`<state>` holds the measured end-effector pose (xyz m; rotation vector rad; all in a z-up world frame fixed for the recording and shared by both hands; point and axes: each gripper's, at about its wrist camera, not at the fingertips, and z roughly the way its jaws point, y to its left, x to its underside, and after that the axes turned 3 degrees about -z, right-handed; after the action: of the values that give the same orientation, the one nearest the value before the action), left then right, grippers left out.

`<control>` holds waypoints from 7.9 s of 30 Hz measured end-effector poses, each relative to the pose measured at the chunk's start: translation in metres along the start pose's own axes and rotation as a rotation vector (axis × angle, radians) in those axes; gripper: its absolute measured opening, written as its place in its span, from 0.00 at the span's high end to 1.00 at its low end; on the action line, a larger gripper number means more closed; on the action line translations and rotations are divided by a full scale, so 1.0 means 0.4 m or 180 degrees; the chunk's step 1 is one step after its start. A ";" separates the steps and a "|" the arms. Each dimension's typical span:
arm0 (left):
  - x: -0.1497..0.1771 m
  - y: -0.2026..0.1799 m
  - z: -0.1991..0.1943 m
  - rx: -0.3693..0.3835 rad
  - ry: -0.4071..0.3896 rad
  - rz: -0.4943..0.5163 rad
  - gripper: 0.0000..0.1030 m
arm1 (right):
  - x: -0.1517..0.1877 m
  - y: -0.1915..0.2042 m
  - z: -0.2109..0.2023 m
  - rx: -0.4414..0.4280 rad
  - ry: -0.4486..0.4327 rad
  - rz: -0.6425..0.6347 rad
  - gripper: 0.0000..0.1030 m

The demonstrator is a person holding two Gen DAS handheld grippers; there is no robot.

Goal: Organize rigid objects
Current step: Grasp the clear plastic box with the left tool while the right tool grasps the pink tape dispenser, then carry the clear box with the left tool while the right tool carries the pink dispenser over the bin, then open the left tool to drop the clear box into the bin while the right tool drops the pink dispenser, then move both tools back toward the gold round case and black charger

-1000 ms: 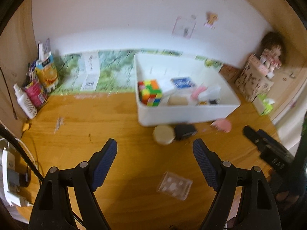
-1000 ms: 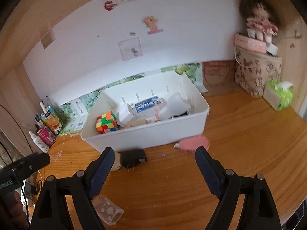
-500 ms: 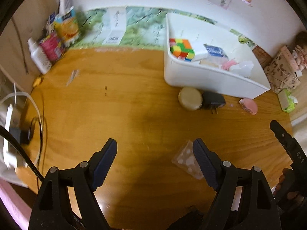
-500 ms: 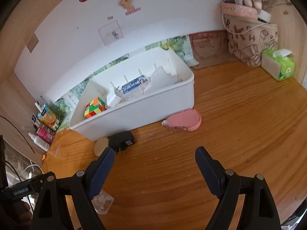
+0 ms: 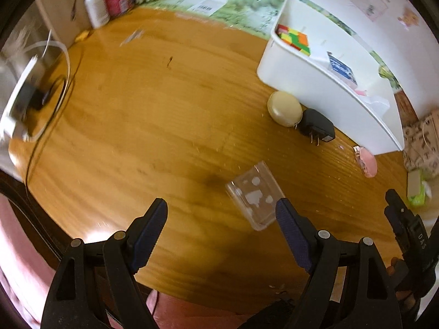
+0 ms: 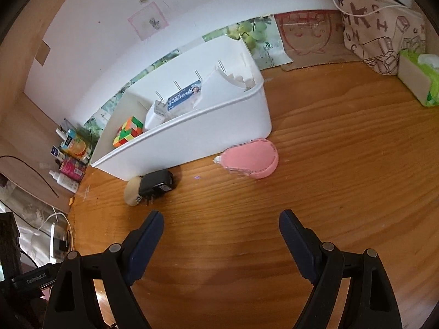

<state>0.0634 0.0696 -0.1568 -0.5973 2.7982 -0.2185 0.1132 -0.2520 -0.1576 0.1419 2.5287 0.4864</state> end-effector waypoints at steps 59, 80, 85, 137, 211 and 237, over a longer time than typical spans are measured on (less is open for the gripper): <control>-0.125 -0.173 0.245 -0.0747 0.0378 -0.1390 0.48 | -0.171 0.027 0.287 0.0757 0.0106 -0.1069 0.21; -0.035 -0.144 0.191 -0.0533 0.0242 -0.1248 0.49 | -0.099 0.000 0.208 0.0509 0.0227 -0.0822 0.21; -0.010 -0.139 0.167 -0.0528 0.0210 -0.1186 0.49 | -0.080 -0.002 0.189 0.0426 0.0287 -0.0729 0.21; -0.166 -0.313 -0.286 0.0802 -0.1943 0.0483 0.49 | -0.208 0.178 -0.131 -0.0239 -0.1520 -0.1297 0.21; -0.011 -0.066 -0.463 0.0205 -0.2363 -0.0095 0.20 | -0.153 0.184 -0.295 0.0074 -0.1881 -0.1918 0.15; -0.042 -0.030 -0.273 0.0021 -0.1175 0.0291 0.20 | -0.095 0.199 -0.119 -0.0519 -0.0666 -0.1301 0.15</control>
<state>0.0507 0.0755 -0.0465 -0.4535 2.4588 -0.0876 0.1193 -0.2007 -0.0720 -0.3603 2.2218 0.4794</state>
